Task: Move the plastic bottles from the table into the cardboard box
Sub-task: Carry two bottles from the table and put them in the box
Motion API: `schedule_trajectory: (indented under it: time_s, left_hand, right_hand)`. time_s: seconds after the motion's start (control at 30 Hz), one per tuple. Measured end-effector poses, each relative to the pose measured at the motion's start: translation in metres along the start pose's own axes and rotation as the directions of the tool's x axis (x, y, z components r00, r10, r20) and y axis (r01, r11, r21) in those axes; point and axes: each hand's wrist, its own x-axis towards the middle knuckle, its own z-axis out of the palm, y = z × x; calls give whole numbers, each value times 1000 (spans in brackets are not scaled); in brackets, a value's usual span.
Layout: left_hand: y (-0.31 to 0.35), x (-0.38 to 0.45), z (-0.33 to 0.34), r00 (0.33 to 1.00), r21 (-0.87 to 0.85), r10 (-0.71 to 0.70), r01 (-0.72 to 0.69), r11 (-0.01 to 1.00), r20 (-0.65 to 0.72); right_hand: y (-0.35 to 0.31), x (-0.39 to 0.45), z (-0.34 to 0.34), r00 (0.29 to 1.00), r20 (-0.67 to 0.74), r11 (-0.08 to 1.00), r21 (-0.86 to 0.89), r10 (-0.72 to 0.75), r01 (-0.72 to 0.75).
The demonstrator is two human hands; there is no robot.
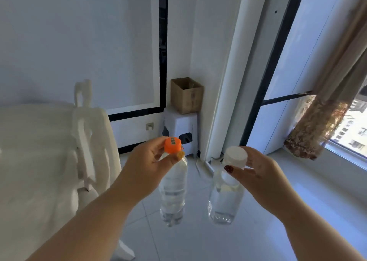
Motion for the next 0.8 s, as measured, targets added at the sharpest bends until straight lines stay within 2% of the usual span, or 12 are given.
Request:
schedule_trajectory:
  time_s: [0.23,0.43,0.63,0.8]
  left_hand:
    - [-40,167,35,998,46,18,-20,999,60]
    - [-75,307,59,999,81,9,-14,997,51]
    - [-120,446,83,1000,136,0,4,991,-27]
    - [-151,563,96,992,169,-44,64,984,-119]
  right_hand:
    - [38,158,-39,999,-28,998,-57,35,-37]
    - [66,303,-62,1000,-1,998,-64,11,-11]
    - [105,459,-79,998,50,996,-77,-31,35]
    - [125,602,-100,985,154,984,-145,-80,102]
